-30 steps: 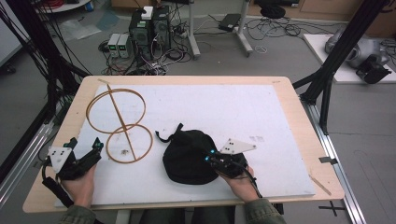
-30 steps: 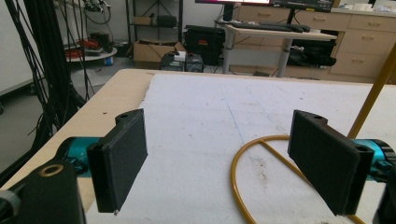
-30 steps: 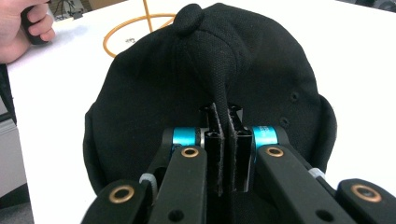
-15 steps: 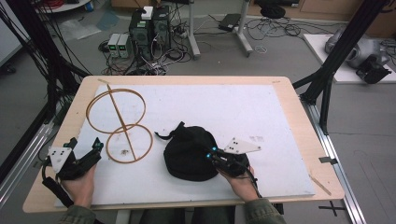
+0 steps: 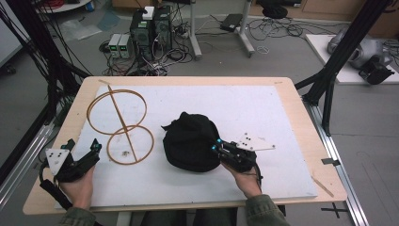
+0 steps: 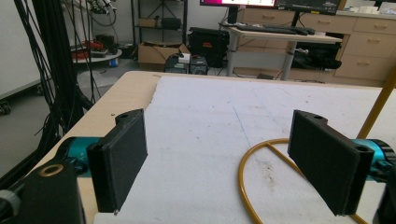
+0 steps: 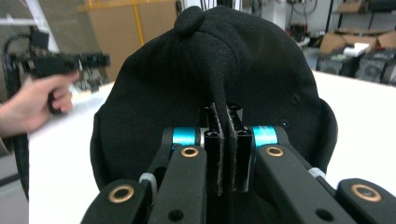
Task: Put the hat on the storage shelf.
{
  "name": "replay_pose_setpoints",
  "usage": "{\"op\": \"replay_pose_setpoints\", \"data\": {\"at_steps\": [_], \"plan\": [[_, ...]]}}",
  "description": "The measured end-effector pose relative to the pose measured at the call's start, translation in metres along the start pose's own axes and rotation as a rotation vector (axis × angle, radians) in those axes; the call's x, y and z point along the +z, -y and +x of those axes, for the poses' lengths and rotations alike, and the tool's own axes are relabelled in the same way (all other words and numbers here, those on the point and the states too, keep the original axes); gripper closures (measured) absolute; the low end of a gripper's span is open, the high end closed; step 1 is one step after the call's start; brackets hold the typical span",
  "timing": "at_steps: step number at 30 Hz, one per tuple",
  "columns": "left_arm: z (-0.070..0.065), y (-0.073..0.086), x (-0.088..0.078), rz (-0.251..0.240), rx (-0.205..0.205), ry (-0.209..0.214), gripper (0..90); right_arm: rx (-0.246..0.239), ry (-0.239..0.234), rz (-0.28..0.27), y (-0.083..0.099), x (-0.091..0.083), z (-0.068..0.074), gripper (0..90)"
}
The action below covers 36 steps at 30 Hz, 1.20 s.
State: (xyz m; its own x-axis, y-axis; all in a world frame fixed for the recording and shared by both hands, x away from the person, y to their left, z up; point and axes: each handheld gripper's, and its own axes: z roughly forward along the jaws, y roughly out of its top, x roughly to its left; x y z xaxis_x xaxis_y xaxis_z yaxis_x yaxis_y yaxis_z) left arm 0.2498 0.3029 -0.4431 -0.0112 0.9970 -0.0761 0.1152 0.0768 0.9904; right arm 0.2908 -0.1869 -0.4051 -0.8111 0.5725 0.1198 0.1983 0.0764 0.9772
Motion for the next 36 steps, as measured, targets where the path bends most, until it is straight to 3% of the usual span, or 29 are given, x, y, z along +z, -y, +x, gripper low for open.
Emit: {"op": "replay_pose_setpoints", "data": {"at_steps": [9,20,28,36], "plan": [[-0.001,0.001,0.000,0.002,-0.002,0.002,19.9,0.022,-0.045,-0.142,-0.012,-0.002,-0.004,87.7],[-0.003,0.001,0.000,-0.002,-0.010,0.009,19.9,0.019,-0.062,-0.326,-0.038,-0.001,-0.003,87.7],[0.000,0.001,-0.002,-0.002,-0.039,0.009,19.9,-0.003,-0.064,-0.395,-0.067,0.003,0.003,87.6],[-0.001,0.001,-0.002,-0.001,-0.054,0.017,19.9,-0.005,-0.081,-0.409,-0.086,0.016,0.007,87.6]]}}
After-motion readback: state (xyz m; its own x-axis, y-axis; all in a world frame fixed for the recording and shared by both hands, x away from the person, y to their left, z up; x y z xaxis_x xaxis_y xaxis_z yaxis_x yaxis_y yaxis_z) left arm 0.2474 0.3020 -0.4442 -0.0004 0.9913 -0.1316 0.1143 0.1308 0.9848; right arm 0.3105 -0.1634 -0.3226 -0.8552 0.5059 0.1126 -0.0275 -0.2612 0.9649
